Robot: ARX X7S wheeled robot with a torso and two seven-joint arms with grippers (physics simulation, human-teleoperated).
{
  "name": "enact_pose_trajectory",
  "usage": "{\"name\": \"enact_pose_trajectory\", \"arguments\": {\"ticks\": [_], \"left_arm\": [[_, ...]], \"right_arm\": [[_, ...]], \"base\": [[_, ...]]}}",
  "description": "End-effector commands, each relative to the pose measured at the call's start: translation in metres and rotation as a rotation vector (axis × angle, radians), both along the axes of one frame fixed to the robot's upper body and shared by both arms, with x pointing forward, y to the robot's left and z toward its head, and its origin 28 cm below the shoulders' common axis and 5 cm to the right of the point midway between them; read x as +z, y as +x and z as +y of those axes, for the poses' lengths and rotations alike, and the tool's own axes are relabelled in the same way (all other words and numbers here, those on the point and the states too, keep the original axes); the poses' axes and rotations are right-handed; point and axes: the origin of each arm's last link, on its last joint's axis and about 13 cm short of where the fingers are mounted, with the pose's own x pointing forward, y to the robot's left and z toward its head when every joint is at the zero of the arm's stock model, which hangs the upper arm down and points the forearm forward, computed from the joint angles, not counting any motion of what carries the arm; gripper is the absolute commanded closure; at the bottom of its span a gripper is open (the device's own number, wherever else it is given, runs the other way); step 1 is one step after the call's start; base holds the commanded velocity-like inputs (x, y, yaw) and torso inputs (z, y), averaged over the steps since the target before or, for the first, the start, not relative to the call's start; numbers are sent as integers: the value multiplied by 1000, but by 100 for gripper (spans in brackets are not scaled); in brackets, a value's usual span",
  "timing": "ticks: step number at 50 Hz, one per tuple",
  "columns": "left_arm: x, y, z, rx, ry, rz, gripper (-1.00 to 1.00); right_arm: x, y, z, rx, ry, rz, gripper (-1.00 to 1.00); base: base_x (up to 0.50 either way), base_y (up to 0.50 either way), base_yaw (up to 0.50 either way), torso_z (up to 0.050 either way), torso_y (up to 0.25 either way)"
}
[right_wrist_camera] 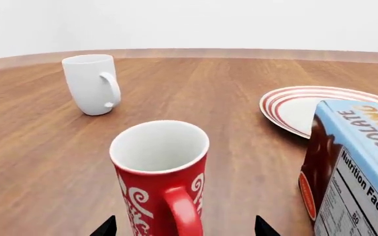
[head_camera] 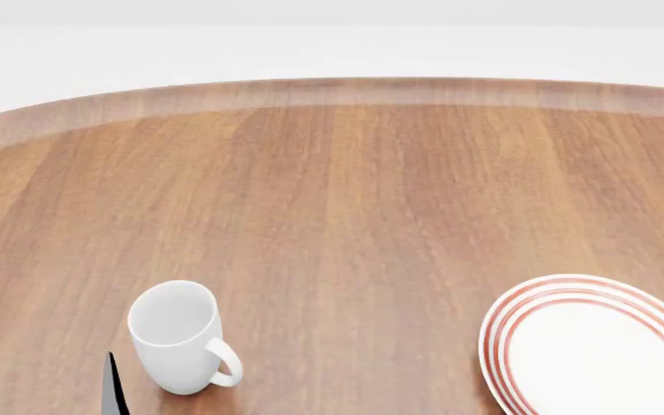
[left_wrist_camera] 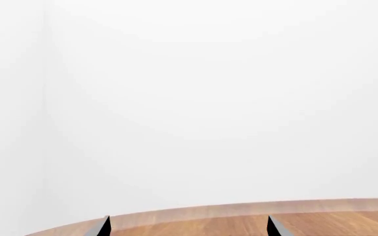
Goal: Pick up the red mug and put it on the plate
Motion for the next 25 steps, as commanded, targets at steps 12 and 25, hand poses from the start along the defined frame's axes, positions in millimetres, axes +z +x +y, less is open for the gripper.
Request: {"name": "enact_pose_trajectory", "arguments": {"ticks": [12,25], "left_arm": [[0,0,0,-1,0,0,-100],[0,0,0,-1,-1,0,-100]], "right_arm": [[-8,-4,1,-3,12,23,-100],[-11,0,-1,-5,11,19,-100]], "base": [[0,0,0,0,0],[0,0,0,0,0]]}}
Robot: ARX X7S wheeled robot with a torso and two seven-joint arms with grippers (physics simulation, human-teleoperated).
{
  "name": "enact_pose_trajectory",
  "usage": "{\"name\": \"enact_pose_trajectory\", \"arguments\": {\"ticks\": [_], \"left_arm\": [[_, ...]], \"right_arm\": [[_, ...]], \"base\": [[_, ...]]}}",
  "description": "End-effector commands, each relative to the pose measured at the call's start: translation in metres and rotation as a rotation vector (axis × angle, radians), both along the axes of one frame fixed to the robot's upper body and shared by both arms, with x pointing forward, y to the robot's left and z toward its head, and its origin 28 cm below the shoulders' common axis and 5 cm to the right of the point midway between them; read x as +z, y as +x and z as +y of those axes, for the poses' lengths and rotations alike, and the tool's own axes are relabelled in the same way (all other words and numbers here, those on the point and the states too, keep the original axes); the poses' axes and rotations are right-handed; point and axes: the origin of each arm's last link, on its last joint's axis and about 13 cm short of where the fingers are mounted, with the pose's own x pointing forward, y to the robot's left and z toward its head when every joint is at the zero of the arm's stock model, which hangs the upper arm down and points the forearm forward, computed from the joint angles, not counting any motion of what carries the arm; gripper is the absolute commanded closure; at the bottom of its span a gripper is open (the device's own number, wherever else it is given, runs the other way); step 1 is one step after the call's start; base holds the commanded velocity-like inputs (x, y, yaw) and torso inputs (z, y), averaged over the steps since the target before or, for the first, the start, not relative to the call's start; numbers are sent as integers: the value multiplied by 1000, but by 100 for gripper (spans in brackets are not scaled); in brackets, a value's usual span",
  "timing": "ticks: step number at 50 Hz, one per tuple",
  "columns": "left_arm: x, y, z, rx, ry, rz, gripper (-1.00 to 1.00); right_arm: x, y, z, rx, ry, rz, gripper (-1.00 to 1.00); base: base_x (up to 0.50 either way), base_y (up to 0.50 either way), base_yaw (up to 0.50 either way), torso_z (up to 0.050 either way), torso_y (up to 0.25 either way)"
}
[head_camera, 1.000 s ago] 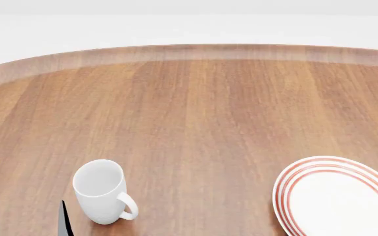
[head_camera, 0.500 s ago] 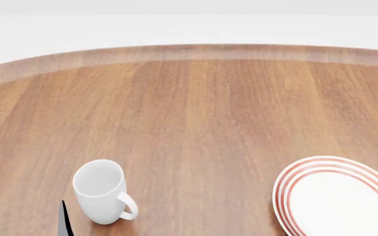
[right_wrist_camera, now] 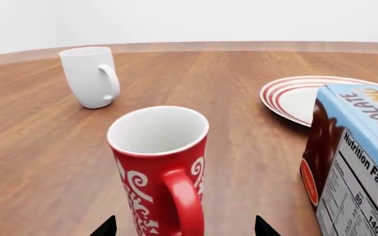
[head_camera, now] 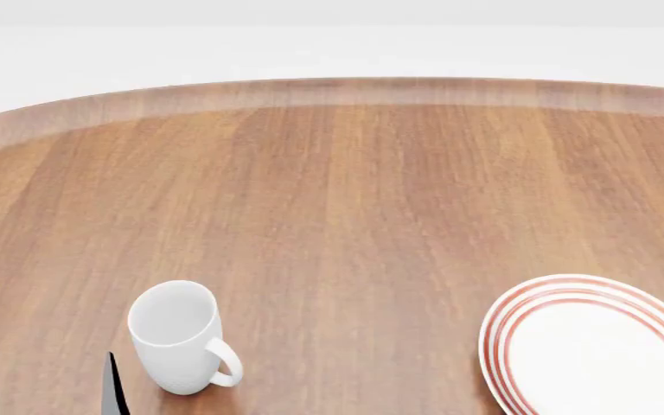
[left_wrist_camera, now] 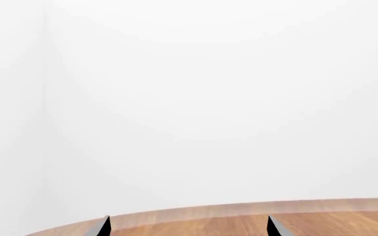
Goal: Pick up the red mug and put it on the plate
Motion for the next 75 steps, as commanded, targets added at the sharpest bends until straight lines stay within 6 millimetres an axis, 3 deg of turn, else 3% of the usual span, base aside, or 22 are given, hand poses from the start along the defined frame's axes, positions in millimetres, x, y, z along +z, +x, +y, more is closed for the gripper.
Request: {"name": "enact_pose_trajectory", "arguments": {"ticks": [1,36,37,62,75], "left_arm": [[0,0,0,-1,0,-1,-100],[0,0,0,-1,2,-8,-100],[0,0,0,-1,2,-8,-100],[0,0,0,-2,1,-12,-100],[0,0,0,-2,0,-13,-100]], "right_arm": [[-2,4,-1,-3,0,-1,-100],[-1,7,1,-2,2,1,-100],[-1,7,1,-5,1,1,100],[-4,10,-4,-24,-7,1,100],[77,25,4,-58,-48,-156,100]], "base": [[0,0,0,0,0],[0,0,0,0,0],[0,0,0,0,0],[0,0,0,0,0],[0,0,0,0,0]]}}
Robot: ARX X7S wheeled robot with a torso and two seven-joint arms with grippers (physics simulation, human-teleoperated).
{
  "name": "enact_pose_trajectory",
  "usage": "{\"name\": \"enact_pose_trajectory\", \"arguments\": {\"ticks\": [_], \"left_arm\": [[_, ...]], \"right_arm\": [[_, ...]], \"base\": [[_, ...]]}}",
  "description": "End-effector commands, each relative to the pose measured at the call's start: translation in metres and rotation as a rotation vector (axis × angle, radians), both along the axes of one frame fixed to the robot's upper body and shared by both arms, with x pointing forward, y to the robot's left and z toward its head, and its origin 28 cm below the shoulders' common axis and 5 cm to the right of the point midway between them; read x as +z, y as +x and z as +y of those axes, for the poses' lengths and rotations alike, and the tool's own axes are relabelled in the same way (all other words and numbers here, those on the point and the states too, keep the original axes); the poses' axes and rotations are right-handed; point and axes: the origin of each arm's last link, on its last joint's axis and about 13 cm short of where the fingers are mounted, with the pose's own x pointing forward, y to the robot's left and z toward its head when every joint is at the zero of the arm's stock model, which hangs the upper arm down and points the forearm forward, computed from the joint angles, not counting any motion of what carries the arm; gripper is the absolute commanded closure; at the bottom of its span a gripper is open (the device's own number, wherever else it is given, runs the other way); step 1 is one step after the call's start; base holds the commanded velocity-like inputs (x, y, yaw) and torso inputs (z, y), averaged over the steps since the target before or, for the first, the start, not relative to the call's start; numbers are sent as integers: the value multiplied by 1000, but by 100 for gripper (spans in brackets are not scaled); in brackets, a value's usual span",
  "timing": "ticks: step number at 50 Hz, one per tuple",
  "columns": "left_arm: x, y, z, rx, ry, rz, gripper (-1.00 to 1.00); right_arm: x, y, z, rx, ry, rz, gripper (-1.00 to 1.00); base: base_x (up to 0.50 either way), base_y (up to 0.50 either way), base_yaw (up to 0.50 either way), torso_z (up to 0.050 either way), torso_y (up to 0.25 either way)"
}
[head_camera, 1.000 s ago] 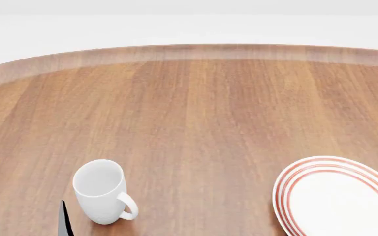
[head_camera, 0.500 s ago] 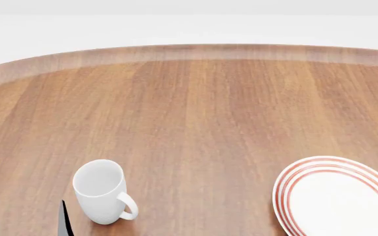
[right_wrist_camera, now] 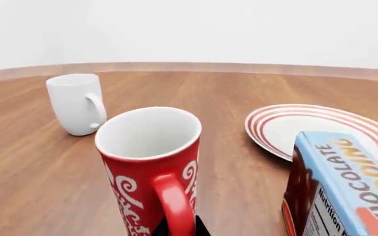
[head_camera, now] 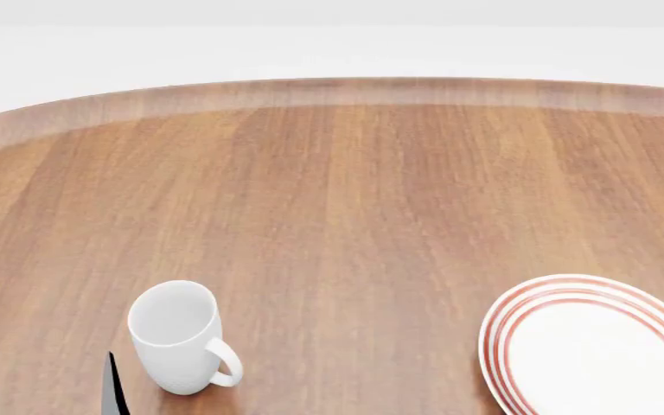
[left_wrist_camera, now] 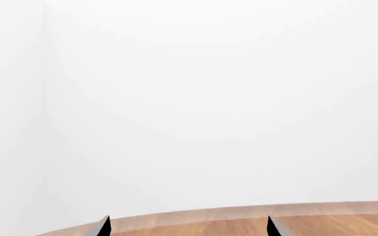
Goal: Pick up the red mug and put it on the plate
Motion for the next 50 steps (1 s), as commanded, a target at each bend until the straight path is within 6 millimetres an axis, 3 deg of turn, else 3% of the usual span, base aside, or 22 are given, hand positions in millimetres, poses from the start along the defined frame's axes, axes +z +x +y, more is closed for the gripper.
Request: {"name": "enact_pose_trajectory", "arguments": {"ticks": [1,9,23,40,50], "left_arm": [[0,0,0,-1,0,-2,-100],[0,0,0,0,-1,0,-100],[0,0,0,-2,-2,2,-100],[0,0,0,-2,-3,6,-100],[0,0,0,-4,-2,-2,-100]], "right_arm": [[55,9,7,-15,-33,-107,100],[82,15,10,-28,-38,-139,100],[130,43,12,-93,7,-156,100],[149,82,17,-164,35,-105,100],[166,105,9,-259,16,-68,100]], "base": [[0,0,0,0,0],[0,0,0,0,0],[0,0,0,0,0],[0,0,0,0,0],[0,0,0,0,0]]}}
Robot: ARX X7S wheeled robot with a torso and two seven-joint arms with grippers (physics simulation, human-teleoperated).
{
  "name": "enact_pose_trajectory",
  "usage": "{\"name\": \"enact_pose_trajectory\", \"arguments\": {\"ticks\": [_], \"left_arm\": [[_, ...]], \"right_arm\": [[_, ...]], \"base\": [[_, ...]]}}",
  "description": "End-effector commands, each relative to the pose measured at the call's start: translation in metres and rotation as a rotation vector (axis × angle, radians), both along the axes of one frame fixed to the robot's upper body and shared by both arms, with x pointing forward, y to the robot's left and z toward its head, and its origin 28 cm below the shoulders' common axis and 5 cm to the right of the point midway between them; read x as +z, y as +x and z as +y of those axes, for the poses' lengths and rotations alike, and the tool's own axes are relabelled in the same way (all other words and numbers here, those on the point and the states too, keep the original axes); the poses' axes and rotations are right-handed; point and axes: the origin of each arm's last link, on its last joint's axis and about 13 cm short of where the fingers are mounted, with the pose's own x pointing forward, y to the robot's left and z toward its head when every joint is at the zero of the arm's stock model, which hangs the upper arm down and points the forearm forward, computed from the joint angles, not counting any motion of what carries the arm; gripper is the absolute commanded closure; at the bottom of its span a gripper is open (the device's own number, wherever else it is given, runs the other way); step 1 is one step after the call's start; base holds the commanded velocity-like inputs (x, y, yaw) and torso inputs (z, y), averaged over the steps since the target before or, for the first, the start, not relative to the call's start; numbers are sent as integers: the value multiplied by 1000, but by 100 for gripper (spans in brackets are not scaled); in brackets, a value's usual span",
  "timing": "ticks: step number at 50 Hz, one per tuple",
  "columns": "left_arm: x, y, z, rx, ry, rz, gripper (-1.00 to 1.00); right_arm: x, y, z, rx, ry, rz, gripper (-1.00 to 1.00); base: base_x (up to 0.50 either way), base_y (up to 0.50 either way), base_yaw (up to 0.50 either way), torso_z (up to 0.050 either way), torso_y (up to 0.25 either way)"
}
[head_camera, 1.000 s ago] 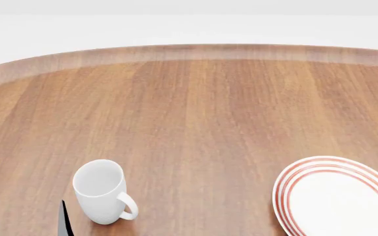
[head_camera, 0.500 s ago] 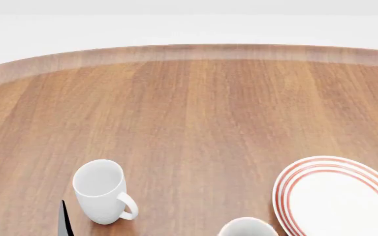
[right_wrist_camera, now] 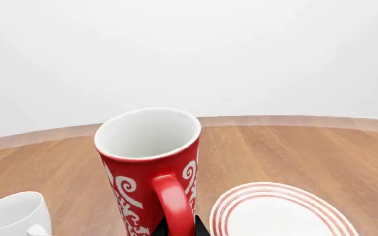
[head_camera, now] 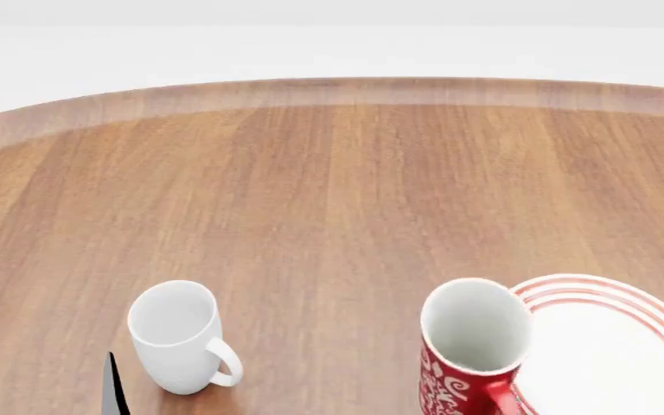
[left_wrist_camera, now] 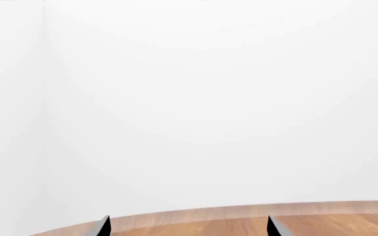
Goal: Pick up the red mug and put it on the plate
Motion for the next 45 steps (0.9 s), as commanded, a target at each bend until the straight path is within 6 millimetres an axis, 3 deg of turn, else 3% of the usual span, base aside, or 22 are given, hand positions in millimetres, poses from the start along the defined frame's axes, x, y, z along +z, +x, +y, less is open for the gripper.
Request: {"name": "enact_pose_trajectory", "arguments": {"ticks": [1,9,31,45], "left_arm": [[0,0,0,-1,0,-6,-100],[0,0,0,2,-1,-8,-100],[0,0,0,6,-1,-17,-100],[0,0,0,6,-1,-17,-100]], "right_arm": [[23,23,-7,-77,-24,16,100],[37,33,-17,-138,-61,15,100],[54,49,-32,-245,-97,13,100],[55,49,-32,-253,-107,20,100]], "base": [[0,0,0,0,10],[0,0,0,0,0],[0,0,0,0,0],[0,0,0,0,1]]}}
